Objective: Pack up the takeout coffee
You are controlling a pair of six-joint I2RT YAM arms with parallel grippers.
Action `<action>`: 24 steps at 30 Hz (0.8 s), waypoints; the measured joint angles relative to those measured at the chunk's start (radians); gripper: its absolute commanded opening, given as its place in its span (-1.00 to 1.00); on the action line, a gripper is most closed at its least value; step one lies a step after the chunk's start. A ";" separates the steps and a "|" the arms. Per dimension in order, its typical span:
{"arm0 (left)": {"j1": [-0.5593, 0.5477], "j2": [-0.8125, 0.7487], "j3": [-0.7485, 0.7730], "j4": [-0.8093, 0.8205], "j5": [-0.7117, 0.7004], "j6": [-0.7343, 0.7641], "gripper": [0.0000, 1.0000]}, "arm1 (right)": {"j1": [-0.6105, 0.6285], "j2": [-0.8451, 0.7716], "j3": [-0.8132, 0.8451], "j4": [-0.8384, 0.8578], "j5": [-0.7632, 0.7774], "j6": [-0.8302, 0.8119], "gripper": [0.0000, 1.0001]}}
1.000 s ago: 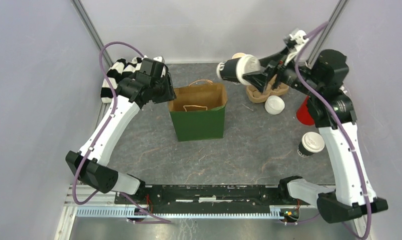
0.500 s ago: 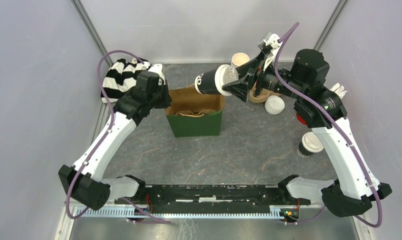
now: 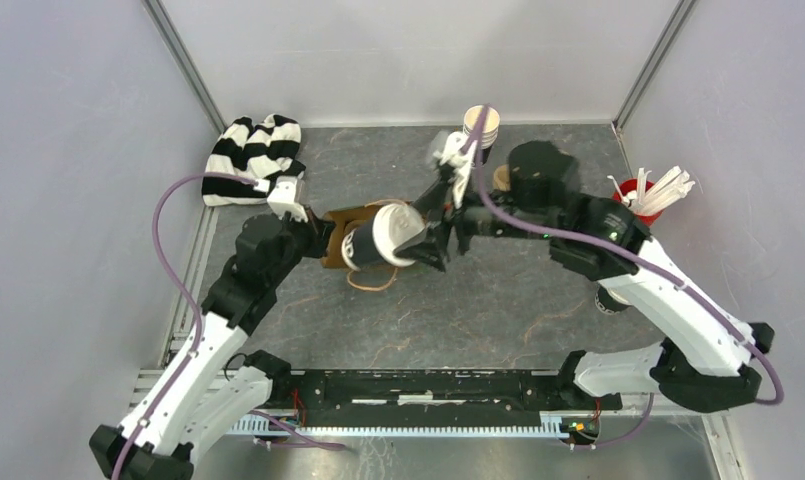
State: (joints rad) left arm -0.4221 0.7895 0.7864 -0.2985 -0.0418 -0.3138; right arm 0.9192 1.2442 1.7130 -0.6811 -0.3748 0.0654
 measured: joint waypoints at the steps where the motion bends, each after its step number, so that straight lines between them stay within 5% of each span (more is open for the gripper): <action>1: 0.000 -0.036 -0.037 0.028 0.003 0.005 -0.96 | 0.043 0.015 0.008 -0.011 0.027 -0.007 0.34; 9: -0.001 -0.216 -0.180 0.096 0.029 0.013 -0.96 | 0.309 0.103 0.038 -0.108 0.266 -0.070 0.32; 24: -0.001 -0.287 -0.217 0.088 0.056 0.040 -0.96 | 0.505 0.282 0.210 -0.252 0.626 -0.254 0.25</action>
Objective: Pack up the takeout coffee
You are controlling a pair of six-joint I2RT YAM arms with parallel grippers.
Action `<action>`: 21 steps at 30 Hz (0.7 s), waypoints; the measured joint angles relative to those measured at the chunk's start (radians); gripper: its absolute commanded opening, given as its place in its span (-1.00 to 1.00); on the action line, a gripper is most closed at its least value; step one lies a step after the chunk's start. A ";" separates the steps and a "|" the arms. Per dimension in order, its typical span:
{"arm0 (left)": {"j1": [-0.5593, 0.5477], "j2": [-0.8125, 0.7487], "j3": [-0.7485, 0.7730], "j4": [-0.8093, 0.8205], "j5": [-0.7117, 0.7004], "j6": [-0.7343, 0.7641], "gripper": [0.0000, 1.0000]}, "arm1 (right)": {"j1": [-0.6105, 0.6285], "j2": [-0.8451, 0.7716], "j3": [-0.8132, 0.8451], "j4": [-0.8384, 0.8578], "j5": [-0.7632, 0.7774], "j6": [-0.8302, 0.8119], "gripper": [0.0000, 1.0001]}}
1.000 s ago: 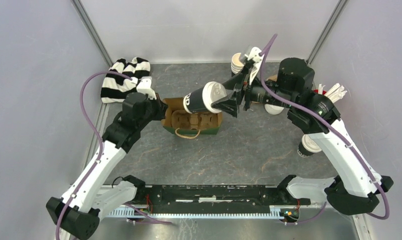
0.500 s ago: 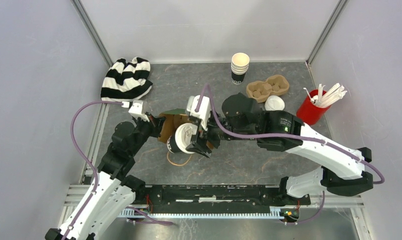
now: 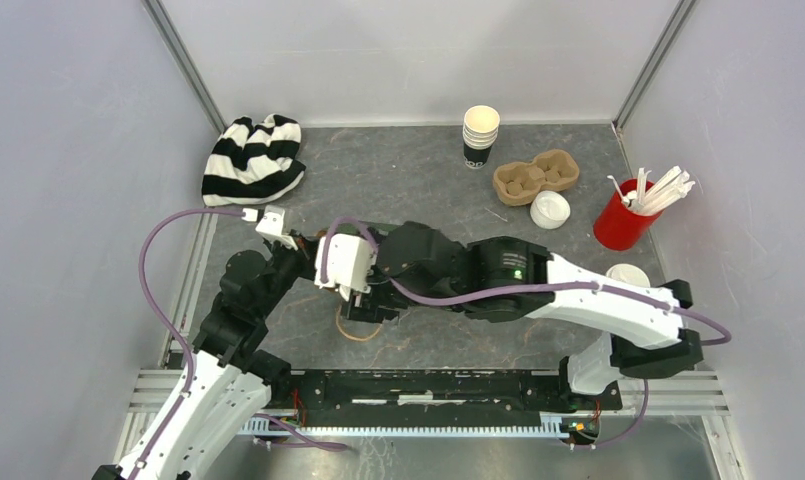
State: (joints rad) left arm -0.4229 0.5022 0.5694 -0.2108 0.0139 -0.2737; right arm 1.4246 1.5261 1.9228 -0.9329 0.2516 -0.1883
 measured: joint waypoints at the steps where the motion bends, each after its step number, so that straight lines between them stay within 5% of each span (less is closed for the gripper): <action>1: 0.000 0.000 0.000 0.000 0.001 0.000 -0.96 | 0.007 0.019 0.017 -0.015 0.018 -0.012 0.25; 21: 0.000 0.032 0.050 -0.057 0.006 0.000 -0.96 | 0.020 0.227 0.060 -0.064 0.180 -0.229 0.24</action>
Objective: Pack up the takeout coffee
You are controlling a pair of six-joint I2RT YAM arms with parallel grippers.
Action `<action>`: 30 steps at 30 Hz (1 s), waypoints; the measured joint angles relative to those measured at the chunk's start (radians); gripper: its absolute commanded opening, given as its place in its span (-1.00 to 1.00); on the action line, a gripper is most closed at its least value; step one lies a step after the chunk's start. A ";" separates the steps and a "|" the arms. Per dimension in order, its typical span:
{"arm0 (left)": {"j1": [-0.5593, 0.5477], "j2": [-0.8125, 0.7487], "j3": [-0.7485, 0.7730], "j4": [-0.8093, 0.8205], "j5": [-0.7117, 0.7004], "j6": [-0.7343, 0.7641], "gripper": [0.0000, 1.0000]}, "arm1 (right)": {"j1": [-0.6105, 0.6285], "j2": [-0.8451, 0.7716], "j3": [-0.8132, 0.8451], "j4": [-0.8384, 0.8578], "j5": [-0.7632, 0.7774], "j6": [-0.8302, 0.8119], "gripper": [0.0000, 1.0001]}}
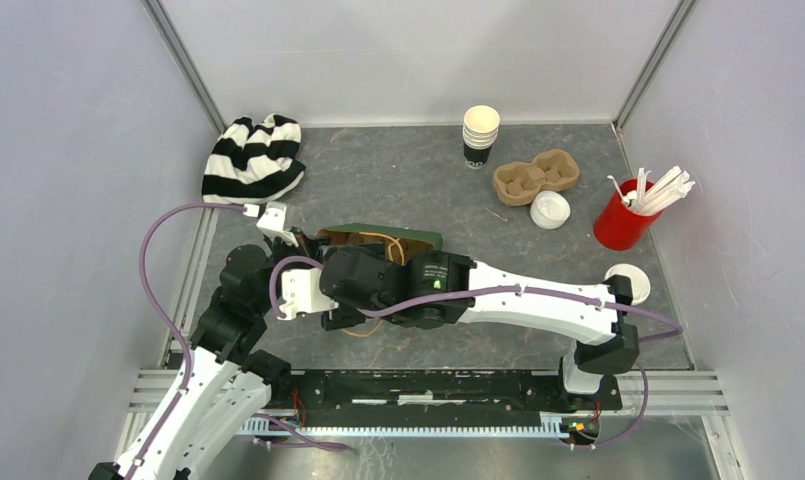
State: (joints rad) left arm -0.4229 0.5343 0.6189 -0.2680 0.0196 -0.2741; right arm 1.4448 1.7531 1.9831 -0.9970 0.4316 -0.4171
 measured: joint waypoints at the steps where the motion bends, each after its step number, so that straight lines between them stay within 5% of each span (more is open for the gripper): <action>1: 0.000 0.001 0.002 -0.002 0.000 0.000 -0.96 | -0.003 0.000 -0.015 0.008 -0.001 -0.007 0.24; 11: 0.000 0.006 0.009 -0.029 0.000 0.000 -0.96 | -0.060 -0.002 -0.244 0.163 -0.033 -0.100 0.26; 30: 0.000 0.005 0.056 -0.129 0.018 -0.001 -0.96 | -0.152 -0.062 -0.320 0.240 -0.042 -0.264 0.20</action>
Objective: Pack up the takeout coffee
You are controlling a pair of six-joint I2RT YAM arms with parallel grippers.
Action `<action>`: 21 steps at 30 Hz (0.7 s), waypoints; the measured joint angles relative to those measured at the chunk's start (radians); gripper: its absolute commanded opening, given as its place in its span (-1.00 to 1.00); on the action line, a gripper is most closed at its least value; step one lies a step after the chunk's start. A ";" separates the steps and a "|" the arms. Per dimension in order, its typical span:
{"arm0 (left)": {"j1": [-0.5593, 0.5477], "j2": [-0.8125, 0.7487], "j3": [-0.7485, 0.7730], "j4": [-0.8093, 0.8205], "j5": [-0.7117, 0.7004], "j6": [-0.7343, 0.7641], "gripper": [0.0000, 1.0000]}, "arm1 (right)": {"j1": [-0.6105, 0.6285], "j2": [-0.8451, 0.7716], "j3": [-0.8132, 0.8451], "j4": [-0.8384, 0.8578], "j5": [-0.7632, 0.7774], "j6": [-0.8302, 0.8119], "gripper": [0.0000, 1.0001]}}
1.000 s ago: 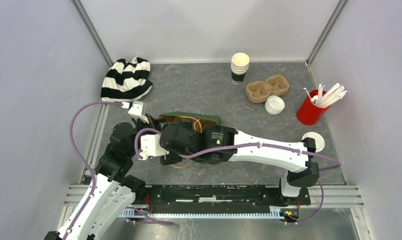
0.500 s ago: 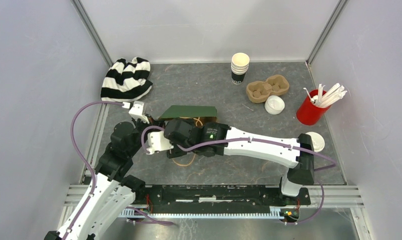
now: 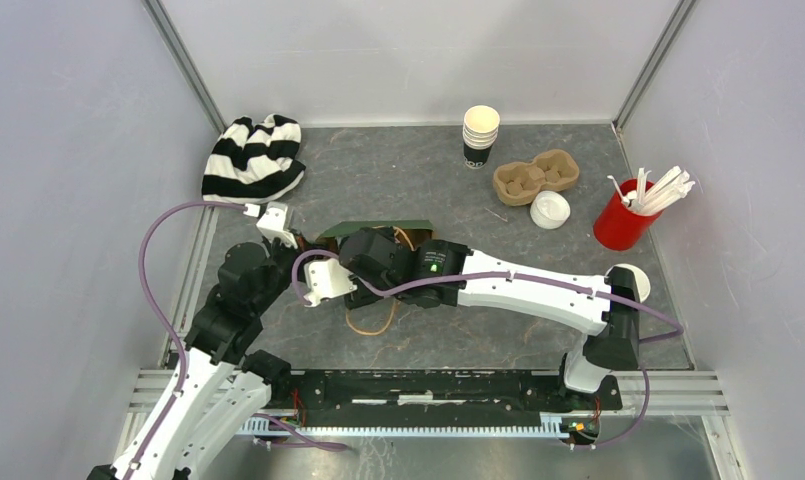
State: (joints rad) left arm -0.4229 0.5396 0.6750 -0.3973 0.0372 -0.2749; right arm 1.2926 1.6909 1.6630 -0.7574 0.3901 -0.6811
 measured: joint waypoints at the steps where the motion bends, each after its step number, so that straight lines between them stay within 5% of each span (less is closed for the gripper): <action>1: 0.000 0.000 0.002 -0.004 0.001 0.000 -0.96 | -0.002 0.000 -0.001 0.004 -0.004 -0.006 0.20; 10: 0.000 0.002 0.021 -0.030 0.044 0.000 -0.96 | -0.039 0.007 -0.022 0.041 -0.041 -0.054 0.18; 21: 0.000 0.021 0.055 -0.085 0.053 0.000 -0.96 | -0.100 -0.078 -0.238 0.071 -0.125 -0.154 0.17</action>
State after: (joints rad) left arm -0.4229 0.5606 0.7300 -0.4824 0.0898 -0.2749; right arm 1.1923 1.6131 1.4254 -0.6861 0.2649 -0.8356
